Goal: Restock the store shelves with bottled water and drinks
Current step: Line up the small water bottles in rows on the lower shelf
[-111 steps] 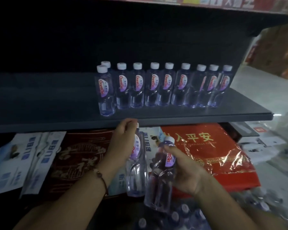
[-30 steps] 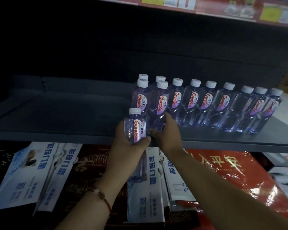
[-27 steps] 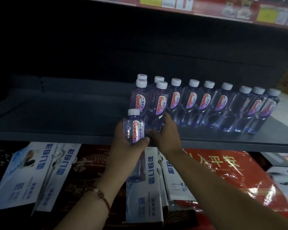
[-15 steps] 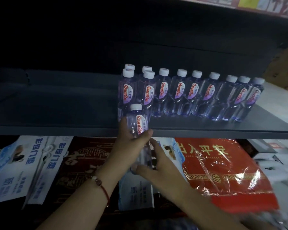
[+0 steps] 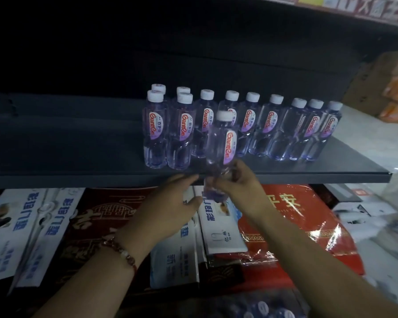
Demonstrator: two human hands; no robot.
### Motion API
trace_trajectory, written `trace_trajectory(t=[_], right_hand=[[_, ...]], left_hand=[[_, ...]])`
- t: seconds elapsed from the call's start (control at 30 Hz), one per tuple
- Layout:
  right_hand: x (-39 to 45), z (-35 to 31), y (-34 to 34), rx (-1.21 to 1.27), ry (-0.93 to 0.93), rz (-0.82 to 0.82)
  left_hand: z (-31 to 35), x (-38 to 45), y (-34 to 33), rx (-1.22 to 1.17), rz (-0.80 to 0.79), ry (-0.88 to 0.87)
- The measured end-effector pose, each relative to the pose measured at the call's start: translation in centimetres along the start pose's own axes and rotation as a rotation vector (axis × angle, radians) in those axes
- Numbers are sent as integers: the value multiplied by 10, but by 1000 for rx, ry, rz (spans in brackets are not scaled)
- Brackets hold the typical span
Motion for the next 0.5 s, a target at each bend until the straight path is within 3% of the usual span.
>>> trace_trajectory(t=[0.33, 0.5], right_hand=[[74, -10, -17, -147, 115, 100], [78, -7, -23, -213, 148, 150]], left_hand=[[-28, -2, -13, 321, -74, 134], [-24, -3, -22, 419, -76, 108]])
Point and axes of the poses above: each hand's wrist, its own x-axis towards the middle knuckle, its own y-axis out of the back of the hand, z = x × y, the point moved 9 cm from there along x, towards the middle knuckle, and after that the axes turned 1 degree about -x, right-handed, at the moved point
